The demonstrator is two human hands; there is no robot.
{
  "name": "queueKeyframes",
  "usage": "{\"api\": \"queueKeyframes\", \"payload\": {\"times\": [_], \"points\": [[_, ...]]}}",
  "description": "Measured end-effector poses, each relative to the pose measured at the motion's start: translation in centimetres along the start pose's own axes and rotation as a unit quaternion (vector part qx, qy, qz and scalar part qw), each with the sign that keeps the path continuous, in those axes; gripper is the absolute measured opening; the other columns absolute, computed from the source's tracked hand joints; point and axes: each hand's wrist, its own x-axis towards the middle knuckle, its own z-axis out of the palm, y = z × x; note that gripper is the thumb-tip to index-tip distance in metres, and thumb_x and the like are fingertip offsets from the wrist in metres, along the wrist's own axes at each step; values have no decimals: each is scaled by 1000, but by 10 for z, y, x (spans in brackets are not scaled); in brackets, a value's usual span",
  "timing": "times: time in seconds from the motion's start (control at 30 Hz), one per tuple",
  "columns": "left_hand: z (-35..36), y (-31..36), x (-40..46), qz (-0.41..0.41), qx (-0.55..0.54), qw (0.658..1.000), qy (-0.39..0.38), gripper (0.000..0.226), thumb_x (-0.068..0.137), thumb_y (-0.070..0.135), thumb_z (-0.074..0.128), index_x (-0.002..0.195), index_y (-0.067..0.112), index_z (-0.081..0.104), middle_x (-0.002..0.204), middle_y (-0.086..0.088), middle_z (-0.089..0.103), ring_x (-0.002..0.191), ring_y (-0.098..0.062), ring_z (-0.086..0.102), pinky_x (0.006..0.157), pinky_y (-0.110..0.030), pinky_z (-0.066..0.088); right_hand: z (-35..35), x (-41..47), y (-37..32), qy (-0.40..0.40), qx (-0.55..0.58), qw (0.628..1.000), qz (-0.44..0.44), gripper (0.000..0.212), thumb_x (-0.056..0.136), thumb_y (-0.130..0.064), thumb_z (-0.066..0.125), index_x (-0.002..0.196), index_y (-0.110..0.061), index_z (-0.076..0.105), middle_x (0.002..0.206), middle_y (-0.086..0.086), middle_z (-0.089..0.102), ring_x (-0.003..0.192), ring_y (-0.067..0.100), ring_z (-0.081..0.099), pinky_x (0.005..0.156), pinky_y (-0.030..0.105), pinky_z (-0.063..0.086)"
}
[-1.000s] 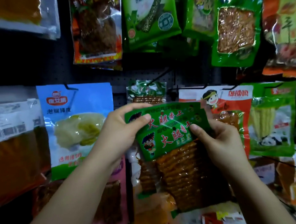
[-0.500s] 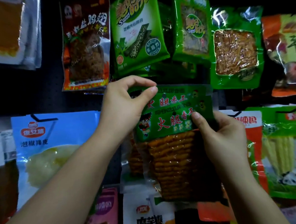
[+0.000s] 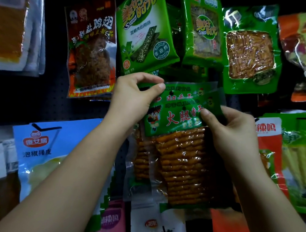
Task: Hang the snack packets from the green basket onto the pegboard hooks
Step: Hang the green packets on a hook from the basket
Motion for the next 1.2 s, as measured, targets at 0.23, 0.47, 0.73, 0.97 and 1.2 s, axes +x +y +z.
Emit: {"api": "queueKeyframes", "payload": {"times": [0.23,0.47,0.73,0.97,1.2], "points": [[1,-14,0,-51,4,998,-21,10,77,19,76,73,27,71,83,5,71,89,-17,68,88,-45,54,4,-5,5,13,-80,997,3,13,88,-27,64,92,-21,74,76,1,74,76,22,70,73,47,56],[1,-53,-5,-101,-18,995,5,13,79,18,74,88,26,67,97,10,66,108,-15,61,96,-37,49,33,-20,27,54,-100,994,-1,15,89,-21,62,99,-17,72,86,5,75,84,25,68,76,46,54],[-1,-104,-14,-179,24,983,21,12,90,23,61,102,18,60,89,6,65,92,-16,64,74,-26,51,68,-18,64,46,-39,996,73,17,90,-16,61,105,-16,70,88,-6,70,89,15,67,85,38,53],[6,-128,2,-172,248,953,20,45,90,31,59,124,1,56,125,-18,60,113,-32,55,88,-36,46,93,0,93,27,-118,986,114,26,92,-24,58,118,-24,62,107,-4,70,100,17,63,73,26,42],[15,-154,14,-221,269,937,17,26,88,31,62,84,5,61,96,-18,64,90,-33,59,67,-32,41,106,28,115,-14,-189,969,159,28,90,-29,60,118,-29,59,109,0,69,101,26,62,72,30,41]]}}
